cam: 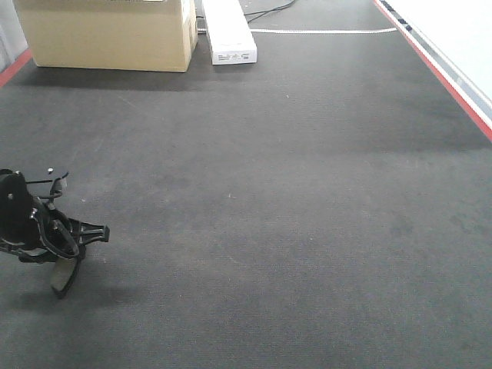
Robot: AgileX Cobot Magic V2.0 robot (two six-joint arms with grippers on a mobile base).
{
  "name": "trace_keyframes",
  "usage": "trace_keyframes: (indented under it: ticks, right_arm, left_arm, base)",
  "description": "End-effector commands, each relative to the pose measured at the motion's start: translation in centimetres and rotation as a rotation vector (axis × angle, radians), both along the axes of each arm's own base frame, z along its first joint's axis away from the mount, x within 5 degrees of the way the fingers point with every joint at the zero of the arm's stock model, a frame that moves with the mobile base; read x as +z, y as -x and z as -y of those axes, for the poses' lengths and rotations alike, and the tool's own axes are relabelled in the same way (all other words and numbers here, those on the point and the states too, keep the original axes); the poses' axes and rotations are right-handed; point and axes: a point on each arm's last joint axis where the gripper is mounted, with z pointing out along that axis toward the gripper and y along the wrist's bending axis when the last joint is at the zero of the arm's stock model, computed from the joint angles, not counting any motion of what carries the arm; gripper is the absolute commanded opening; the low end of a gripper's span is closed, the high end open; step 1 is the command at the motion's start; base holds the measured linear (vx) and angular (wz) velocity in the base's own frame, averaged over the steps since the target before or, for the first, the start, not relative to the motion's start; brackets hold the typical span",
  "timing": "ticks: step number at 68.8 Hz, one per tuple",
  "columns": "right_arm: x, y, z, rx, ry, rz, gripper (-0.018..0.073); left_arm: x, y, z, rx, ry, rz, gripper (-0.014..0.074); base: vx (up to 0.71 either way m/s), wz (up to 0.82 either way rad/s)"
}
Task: Move and align brake pads A on conveyor
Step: 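Lower the left gripper and set its brake pad on the belt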
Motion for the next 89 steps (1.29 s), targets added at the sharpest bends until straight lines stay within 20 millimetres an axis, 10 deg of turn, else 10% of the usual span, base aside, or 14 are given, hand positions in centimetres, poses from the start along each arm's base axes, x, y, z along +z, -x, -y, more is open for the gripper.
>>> trace_keyframes:
  ticks: [1, 27, 52, 89]
  right_arm:
    - [1.8, -0.1, 0.0, 0.002, -0.007, 0.125, -0.0007]
    - [1.8, -0.1, 0.0, 0.002, -0.007, 0.125, -0.0007]
    - [1.8, -0.1, 0.0, 0.002, -0.007, 0.125, -0.0007]
    - [1.8, -0.1, 0.0, 0.002, -0.007, 0.124, -0.0007]
  left_arm:
    - [1.5, -0.8, 0.0, 0.014, 0.013, 0.068, 0.0106]
    - [1.4, -1.1, 0.0, 0.009, 0.010, 0.069, 0.0392]
    - [8.5, 1.3, -0.5, -0.012, -0.012, 0.258, 0.0430]
    - [15.5, 17.2, -1.9, -0.045, 0.017, 0.796, 0.0430]
  base:
    - [0.00, 0.00]
    - [0.00, 0.00]
    - [0.00, 0.00]
    - [0.00, 0.00]
